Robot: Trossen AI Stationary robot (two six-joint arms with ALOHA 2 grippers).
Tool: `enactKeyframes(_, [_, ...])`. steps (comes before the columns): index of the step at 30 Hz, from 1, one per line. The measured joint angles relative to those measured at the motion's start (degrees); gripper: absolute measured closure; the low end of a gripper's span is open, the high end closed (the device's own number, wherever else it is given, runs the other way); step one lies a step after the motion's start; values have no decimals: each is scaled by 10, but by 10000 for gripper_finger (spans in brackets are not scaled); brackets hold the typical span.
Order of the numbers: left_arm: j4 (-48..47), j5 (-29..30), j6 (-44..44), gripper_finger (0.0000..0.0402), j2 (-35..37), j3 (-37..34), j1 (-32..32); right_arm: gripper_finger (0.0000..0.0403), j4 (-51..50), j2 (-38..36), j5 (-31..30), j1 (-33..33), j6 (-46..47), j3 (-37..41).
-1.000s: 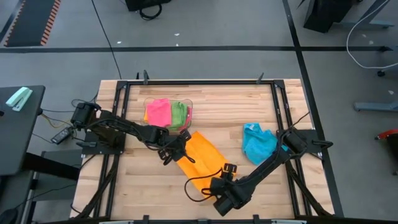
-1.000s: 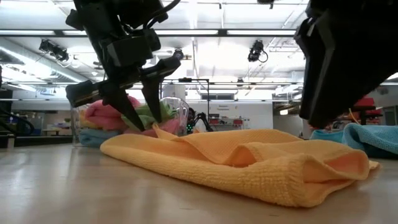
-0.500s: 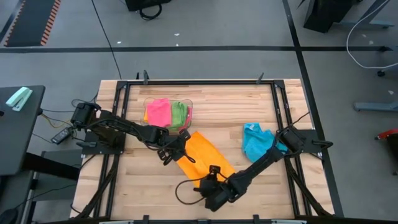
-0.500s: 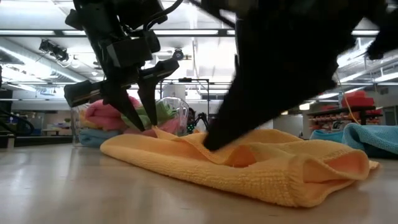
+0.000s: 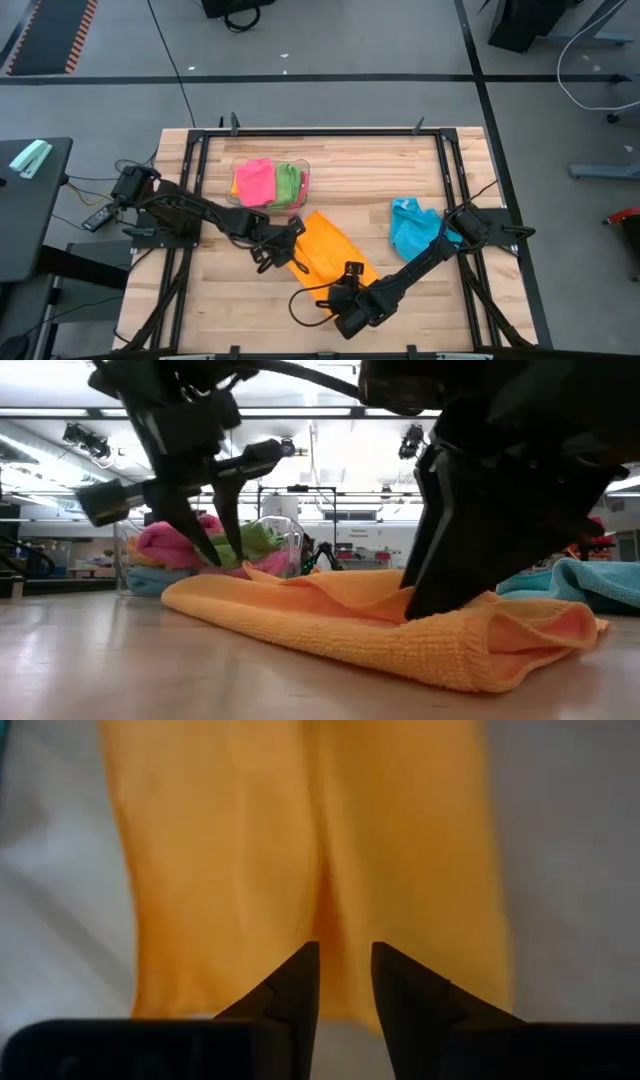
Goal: Fold microfiber towels
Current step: Fold the orange microfiber towel
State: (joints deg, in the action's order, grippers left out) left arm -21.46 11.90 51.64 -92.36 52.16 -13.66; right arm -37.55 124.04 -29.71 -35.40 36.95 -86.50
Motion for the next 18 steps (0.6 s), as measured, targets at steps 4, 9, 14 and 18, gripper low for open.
enactKeyframes(4, [-1, -31, 0, 303, 2, 0, -20, 237, -32, 0, 6, 0, 7, 0])
enactKeyframes(9, [-2, -45, 0, 304, 2, 0, -36, 237, -59, 0, 22, 2, 10, 0])
enactKeyframes(14, [-2, -45, 0, 311, 2, 0, -38, 237, -93, -6, 35, 4, 23, -1])
enactKeyframes(18, [-2, -45, 4, 317, 2, 0, -38, 237, -108, -18, 43, 5, 24, -1])
